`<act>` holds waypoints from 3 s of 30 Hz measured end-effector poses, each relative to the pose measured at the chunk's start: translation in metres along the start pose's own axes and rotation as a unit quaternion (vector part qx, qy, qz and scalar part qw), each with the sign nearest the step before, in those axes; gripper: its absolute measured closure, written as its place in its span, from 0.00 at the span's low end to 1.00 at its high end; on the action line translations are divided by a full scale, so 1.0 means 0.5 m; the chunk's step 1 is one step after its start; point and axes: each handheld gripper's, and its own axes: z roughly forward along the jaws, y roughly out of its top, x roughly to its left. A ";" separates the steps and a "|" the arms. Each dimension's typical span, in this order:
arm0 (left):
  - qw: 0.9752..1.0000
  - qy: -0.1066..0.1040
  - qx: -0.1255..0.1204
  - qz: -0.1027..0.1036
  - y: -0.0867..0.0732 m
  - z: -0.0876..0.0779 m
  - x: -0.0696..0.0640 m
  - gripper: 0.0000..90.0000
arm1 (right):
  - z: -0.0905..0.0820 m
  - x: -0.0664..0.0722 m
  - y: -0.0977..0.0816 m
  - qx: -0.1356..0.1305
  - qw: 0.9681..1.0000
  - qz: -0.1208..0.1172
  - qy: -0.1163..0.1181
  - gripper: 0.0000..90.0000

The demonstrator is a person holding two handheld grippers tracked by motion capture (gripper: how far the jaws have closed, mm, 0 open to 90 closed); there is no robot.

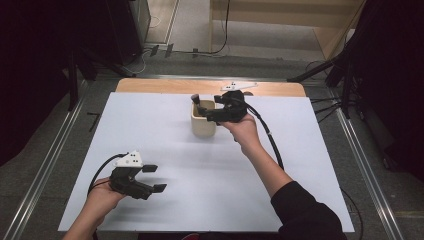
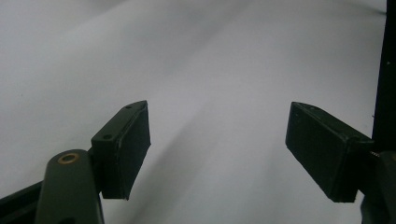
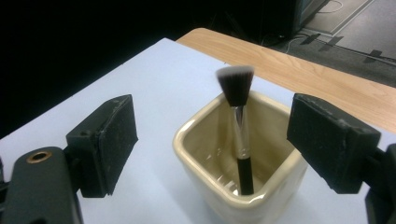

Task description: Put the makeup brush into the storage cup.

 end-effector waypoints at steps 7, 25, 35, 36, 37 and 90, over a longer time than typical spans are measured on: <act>1.000 0.001 0.002 0.001 0.000 0.000 0.001 0.25 | -0.013 0.013 -0.018 0.018 1.000 -0.009 0.009 0.19; 1.000 0.003 0.004 0.000 -0.001 0.002 0.003 0.25 | -0.037 0.033 -0.072 0.037 0.998 -0.016 0.042 0.20; 1.000 0.005 0.008 -0.003 -0.003 0.005 0.006 0.25 | -0.043 0.055 -0.108 0.061 0.995 -0.040 0.065 0.20; 1.000 0.006 0.008 -0.003 -0.003 0.005 0.006 0.25 | -0.045 0.056 -0.111 0.063 0.995 -0.039 0.067 0.20; 1.000 0.007 0.008 -0.004 -0.003 0.006 0.006 0.25 | -0.045 0.055 -0.114 0.061 0.995 -0.041 0.069 0.20; 1.000 0.011 0.016 0.009 -0.005 0.001 0.003 0.25 | -0.170 0.017 -0.234 0.069 0.993 -0.034 0.092 0.21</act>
